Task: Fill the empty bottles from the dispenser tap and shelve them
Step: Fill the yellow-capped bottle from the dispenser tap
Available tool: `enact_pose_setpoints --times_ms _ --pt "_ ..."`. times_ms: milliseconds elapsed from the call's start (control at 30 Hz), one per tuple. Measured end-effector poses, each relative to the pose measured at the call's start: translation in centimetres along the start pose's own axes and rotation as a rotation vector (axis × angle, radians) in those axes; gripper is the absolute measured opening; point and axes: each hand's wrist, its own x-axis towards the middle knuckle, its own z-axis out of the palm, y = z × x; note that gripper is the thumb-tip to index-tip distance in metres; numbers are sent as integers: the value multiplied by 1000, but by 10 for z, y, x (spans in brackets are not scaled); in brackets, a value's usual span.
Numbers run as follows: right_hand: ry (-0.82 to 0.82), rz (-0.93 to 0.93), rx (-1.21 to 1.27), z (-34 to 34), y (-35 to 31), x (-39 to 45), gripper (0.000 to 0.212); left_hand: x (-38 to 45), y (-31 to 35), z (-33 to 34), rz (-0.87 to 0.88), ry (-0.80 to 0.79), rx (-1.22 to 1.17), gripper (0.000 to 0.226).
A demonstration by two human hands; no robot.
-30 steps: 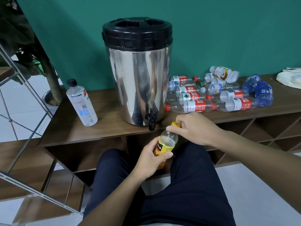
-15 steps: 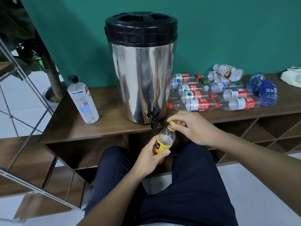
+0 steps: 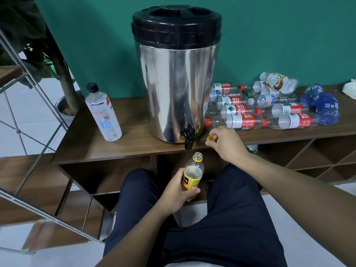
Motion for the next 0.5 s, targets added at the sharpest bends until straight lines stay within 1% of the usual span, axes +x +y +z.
enact_pose_setpoints --times_ms 133,233,300,367,433,500 --pt "26 8 26 8 6 -4 35 -3 -8 -5 -38 8 -36 51" --pt "31 14 83 2 4 -8 39 -1 -10 -7 -68 17 -76 48" --pt "71 0 120 -7 -7 -10 37 -1 -8 -7 -83 46 -87 46" --pt "136 -37 191 -21 -27 -14 29 -1 -5 -7 -77 78 -69 46" --pt "173 -58 335 -35 -51 -19 23 -1 -3 -7 -57 104 -73 46" --pt "174 -62 478 -46 -74 -23 22 -2 -3 -8 -32 115 -60 48"
